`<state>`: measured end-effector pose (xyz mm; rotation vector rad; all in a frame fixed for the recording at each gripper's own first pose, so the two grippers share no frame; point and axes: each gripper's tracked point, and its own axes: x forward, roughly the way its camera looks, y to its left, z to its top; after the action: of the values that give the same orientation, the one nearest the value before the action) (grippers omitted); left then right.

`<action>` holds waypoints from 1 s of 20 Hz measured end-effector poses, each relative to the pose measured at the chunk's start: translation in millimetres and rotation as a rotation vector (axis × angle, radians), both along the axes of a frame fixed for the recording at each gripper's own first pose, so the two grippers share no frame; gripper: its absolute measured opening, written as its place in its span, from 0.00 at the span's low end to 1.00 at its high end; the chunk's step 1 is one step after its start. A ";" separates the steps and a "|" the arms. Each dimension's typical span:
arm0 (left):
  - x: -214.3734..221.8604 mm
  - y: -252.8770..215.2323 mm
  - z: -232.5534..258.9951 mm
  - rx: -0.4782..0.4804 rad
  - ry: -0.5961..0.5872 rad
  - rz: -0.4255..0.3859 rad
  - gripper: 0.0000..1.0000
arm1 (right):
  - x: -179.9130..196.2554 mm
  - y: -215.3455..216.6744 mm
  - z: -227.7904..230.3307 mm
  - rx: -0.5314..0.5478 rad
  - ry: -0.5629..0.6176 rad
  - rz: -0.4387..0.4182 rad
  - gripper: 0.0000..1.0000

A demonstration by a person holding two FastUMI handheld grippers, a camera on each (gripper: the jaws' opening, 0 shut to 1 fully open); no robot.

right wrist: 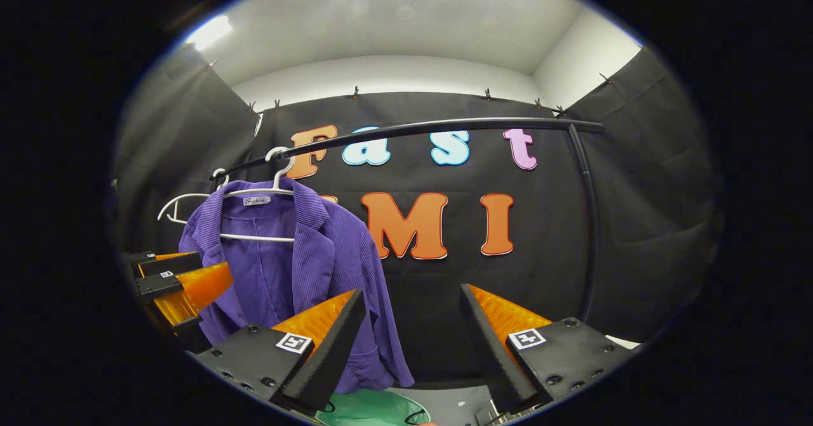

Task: Grasp the clothes on the hanger with both hands and then place them into the laundry hamper below.

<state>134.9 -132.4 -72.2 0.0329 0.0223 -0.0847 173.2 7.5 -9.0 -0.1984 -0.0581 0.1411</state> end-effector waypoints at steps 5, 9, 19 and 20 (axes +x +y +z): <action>9.4 23.6 -1.5 -0.007 0.002 0.007 0.95 | 9.1 19.9 -7.2 0.000 0.001 0.005 0.97; 12.8 42.1 0.2 -0.011 -0.003 -0.002 0.95 | 13.5 35.6 -22.2 0.006 0.031 0.006 1.00; 21.7 99.5 -6.3 -0.054 0.013 -0.028 0.95 | 31.0 93.4 -32.3 0.005 0.001 0.000 0.97; 21.1 104.2 -6.9 -0.053 0.019 -0.029 0.95 | 38.5 95.8 -36.7 0.006 0.011 -0.005 1.00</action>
<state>156.0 -28.2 -79.2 -0.0205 0.0388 -0.1150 211.7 103.3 -45.7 -0.1913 -0.0468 0.1374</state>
